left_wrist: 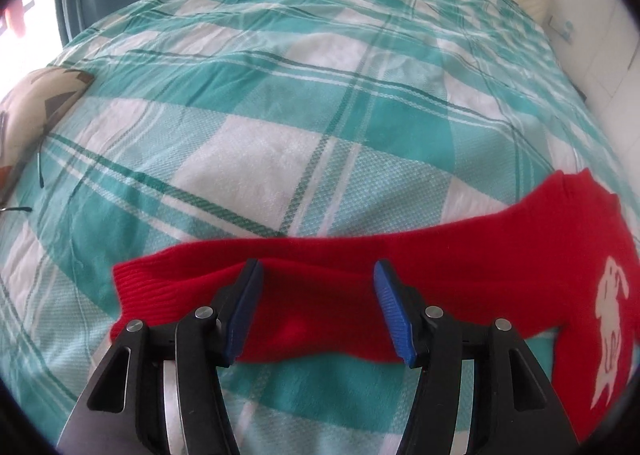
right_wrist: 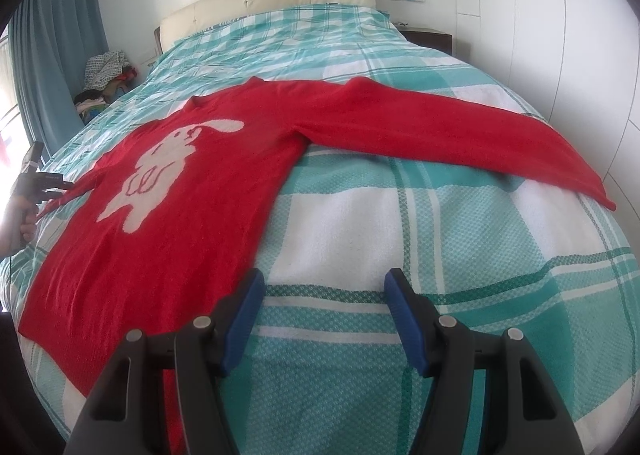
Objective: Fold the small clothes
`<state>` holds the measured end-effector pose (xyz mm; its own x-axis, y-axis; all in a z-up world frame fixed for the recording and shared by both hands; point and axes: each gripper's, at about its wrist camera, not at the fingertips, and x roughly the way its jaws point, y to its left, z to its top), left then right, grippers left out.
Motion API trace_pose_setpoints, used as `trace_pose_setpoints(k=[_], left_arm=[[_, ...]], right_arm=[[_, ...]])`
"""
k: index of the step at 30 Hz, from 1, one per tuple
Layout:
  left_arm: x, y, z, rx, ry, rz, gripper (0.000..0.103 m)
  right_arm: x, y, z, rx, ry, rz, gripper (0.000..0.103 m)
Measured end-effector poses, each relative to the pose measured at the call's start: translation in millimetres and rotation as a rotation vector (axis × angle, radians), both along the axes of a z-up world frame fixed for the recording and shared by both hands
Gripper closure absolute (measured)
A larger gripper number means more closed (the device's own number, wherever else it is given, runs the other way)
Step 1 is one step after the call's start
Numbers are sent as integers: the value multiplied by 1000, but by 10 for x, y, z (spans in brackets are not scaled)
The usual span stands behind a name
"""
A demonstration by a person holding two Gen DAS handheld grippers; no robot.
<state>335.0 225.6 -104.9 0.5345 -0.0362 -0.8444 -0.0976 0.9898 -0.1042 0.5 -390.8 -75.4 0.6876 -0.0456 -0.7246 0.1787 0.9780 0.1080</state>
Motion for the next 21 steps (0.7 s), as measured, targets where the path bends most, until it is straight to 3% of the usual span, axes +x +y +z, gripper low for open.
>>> trace_pose_setpoints(k=[4, 8, 11, 18, 20, 21], left_arm=[[-380, 485, 134, -78, -32, 77, 42], [-635, 859, -3, -199, 22, 172, 42], [-694, 987, -134, -288, 16, 222, 42], [-578, 1062, -254, -338, -45, 329, 43], [-580, 1056, -254, -321, -52, 333, 66], [-568, 1041, -272, -327, -39, 317, 96]], right_arm=[[2, -11, -1, 18, 2, 1, 41], [12, 16, -2, 11, 5, 7, 41], [15, 49, -8, -6, 7, 10, 41], [4, 166, -6, -70, 8, 31, 41], [3, 182, 0, -83, 6, 35, 41], [4, 185, -1, -84, 6, 37, 41]])
